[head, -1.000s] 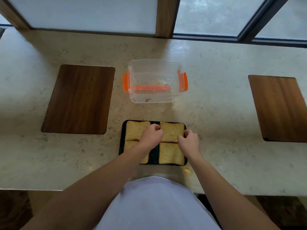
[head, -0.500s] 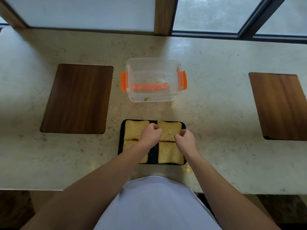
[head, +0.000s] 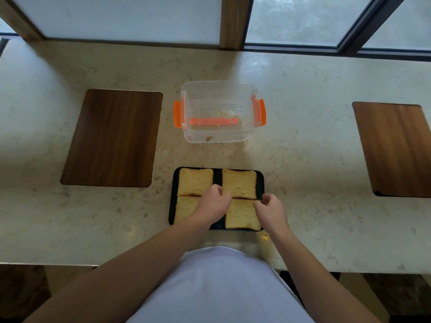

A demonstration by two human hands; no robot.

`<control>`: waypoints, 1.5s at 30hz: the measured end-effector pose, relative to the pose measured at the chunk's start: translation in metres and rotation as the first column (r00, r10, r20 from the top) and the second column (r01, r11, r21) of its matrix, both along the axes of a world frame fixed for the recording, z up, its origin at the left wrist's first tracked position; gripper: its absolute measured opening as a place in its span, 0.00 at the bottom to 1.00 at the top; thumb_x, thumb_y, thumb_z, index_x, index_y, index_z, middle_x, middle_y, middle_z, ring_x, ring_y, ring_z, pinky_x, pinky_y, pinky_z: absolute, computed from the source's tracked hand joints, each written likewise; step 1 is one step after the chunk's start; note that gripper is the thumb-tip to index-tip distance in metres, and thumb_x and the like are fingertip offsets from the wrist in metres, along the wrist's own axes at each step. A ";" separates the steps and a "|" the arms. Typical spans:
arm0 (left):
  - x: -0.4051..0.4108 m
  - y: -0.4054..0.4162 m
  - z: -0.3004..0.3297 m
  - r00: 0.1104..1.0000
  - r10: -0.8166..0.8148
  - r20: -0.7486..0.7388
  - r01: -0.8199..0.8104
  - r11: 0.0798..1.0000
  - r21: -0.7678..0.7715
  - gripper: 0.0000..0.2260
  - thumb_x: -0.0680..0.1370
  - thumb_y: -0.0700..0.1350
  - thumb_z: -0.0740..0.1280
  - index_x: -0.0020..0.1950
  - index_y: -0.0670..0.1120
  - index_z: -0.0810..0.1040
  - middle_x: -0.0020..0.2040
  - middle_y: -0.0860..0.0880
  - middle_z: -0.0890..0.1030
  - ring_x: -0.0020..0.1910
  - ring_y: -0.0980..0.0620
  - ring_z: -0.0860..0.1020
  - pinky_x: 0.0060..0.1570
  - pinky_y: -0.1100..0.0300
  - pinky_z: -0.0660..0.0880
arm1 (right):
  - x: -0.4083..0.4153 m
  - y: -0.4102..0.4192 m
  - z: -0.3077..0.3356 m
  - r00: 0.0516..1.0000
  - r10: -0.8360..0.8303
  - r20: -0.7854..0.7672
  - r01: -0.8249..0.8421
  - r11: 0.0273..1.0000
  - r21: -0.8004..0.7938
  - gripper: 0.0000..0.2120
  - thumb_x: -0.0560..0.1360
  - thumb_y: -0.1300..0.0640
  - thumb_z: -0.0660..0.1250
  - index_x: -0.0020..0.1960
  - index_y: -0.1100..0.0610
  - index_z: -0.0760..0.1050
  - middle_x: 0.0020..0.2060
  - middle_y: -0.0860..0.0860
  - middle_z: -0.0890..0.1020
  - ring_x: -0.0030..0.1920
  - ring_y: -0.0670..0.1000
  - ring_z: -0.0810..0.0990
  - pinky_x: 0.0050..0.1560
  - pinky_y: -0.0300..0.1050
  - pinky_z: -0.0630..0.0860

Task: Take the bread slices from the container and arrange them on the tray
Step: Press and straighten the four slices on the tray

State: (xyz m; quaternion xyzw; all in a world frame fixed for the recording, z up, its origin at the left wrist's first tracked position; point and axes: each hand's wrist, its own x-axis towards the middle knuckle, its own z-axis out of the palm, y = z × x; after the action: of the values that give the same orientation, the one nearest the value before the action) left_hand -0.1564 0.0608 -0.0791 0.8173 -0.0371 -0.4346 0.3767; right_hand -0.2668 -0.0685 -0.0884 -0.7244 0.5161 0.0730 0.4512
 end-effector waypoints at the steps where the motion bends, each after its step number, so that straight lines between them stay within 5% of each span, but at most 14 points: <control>1: -0.004 0.004 -0.001 1.000 -0.004 -0.028 0.004 1.000 0.009 0.21 0.78 0.49 0.61 0.70 0.45 0.69 0.47 0.54 0.77 0.41 0.58 0.74 0.36 0.62 0.70 | -0.005 0.003 0.000 1.000 0.000 -0.001 0.000 1.000 -0.006 0.23 0.73 0.57 0.63 0.68 0.60 0.70 0.49 0.51 0.77 0.38 0.40 0.74 0.35 0.41 0.73; 5: -0.013 0.010 -0.003 0.990 -0.006 -0.138 0.013 0.999 0.048 0.22 0.76 0.49 0.62 0.69 0.45 0.69 0.46 0.49 0.78 0.42 0.53 0.77 0.39 0.57 0.75 | -0.012 0.012 0.002 1.000 -0.001 -0.020 0.001 1.000 0.026 0.19 0.73 0.58 0.63 0.63 0.59 0.71 0.44 0.48 0.75 0.39 0.40 0.73 0.34 0.41 0.73; 8: -0.016 0.009 -0.004 0.983 0.002 -0.185 0.008 0.998 0.057 0.03 0.74 0.48 0.63 0.46 0.50 0.73 0.46 0.47 0.76 0.46 0.49 0.76 0.55 0.47 0.76 | -0.011 0.014 0.004 0.999 -0.036 -0.015 0.037 0.998 0.047 0.13 0.73 0.59 0.64 0.57 0.56 0.71 0.46 0.51 0.78 0.43 0.41 0.75 0.41 0.47 0.78; 10: -0.016 0.009 -0.007 0.976 0.009 -0.216 0.004 0.998 0.063 0.05 0.72 0.48 0.64 0.39 0.53 0.68 0.45 0.44 0.76 0.46 0.46 0.76 0.55 0.46 0.76 | -0.009 0.014 0.005 0.999 -0.045 -0.021 0.046 0.997 0.059 0.13 0.73 0.59 0.64 0.57 0.56 0.70 0.47 0.52 0.78 0.45 0.42 0.75 0.42 0.47 0.78; 13: -0.016 0.008 -0.007 0.968 0.028 -0.249 -0.014 0.998 0.059 0.04 0.68 0.48 0.63 0.38 0.53 0.68 0.42 0.45 0.74 0.43 0.47 0.74 0.52 0.47 0.77 | -0.009 0.014 0.003 0.999 -0.039 -0.014 0.040 0.998 0.058 0.19 0.73 0.58 0.64 0.64 0.59 0.70 0.42 0.46 0.74 0.39 0.41 0.73 0.35 0.41 0.73; 18: -0.018 0.006 -0.005 0.965 0.034 -0.260 -0.020 0.998 0.054 0.04 0.70 0.48 0.64 0.38 0.52 0.69 0.46 0.45 0.75 0.47 0.46 0.77 0.56 0.46 0.76 | -0.009 0.014 0.001 0.999 -0.042 -0.014 0.042 0.998 0.049 0.21 0.73 0.58 0.64 0.65 0.60 0.70 0.46 0.51 0.75 0.39 0.40 0.71 0.35 0.40 0.72; 23: -0.017 0.005 -0.002 0.956 0.040 -0.291 -0.033 0.999 0.027 0.06 0.73 0.45 0.63 0.38 0.51 0.69 0.48 0.46 0.72 0.45 0.49 0.74 0.46 0.57 0.78 | -0.009 0.013 0.000 0.999 -0.037 -0.010 0.037 0.997 0.060 0.23 0.73 0.57 0.64 0.68 0.60 0.69 0.51 0.51 0.74 0.40 0.39 0.70 0.33 0.38 0.67; 32: -0.014 0.007 -0.006 0.961 0.029 -0.276 -0.019 0.999 0.038 0.05 0.75 0.46 0.63 0.39 0.50 0.70 0.48 0.47 0.74 0.48 0.51 0.77 0.41 0.60 0.76 | -0.007 0.014 0.004 0.999 -0.036 -0.030 0.038 0.996 0.075 0.21 0.74 0.56 0.64 0.66 0.58 0.70 0.48 0.49 0.74 0.41 0.41 0.72 0.34 0.41 0.69; 38: -0.008 0.012 -0.008 0.945 0.050 -0.322 -0.037 0.998 0.049 0.10 0.74 0.47 0.64 0.54 0.46 0.73 0.52 0.48 0.75 0.53 0.50 0.76 0.45 0.56 0.78 | -0.005 0.019 0.007 0.999 -0.028 -0.020 0.030 0.994 0.103 0.20 0.74 0.55 0.64 0.65 0.57 0.70 0.50 0.50 0.75 0.45 0.47 0.74 0.43 0.46 0.72; 42: -0.005 0.015 -0.009 0.950 0.045 -0.310 -0.031 0.998 0.052 0.06 0.72 0.49 0.64 0.47 0.49 0.73 0.48 0.49 0.76 0.49 0.52 0.77 0.44 0.57 0.77 | -0.004 0.017 0.007 1.000 -0.023 -0.009 0.024 0.991 0.130 0.21 0.73 0.55 0.64 0.66 0.58 0.70 0.47 0.47 0.75 0.43 0.42 0.74 0.40 0.45 0.74; 45: -0.004 0.011 -0.009 0.963 0.034 -0.269 -0.023 0.999 0.043 0.03 0.70 0.50 0.63 0.40 0.53 0.70 0.43 0.50 0.72 0.46 0.51 0.75 0.52 0.51 0.77 | 0.000 0.012 0.009 1.000 -0.021 -0.011 0.023 0.992 0.127 0.25 0.73 0.55 0.64 0.69 0.58 0.68 0.44 0.46 0.74 0.41 0.41 0.73 0.40 0.45 0.75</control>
State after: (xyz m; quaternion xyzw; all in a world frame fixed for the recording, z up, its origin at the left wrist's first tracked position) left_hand -0.1603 0.0722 -0.0878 0.7582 0.0348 -0.5368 0.3684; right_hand -0.2667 -0.0567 -0.0794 -0.6881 0.5206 0.1044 0.4946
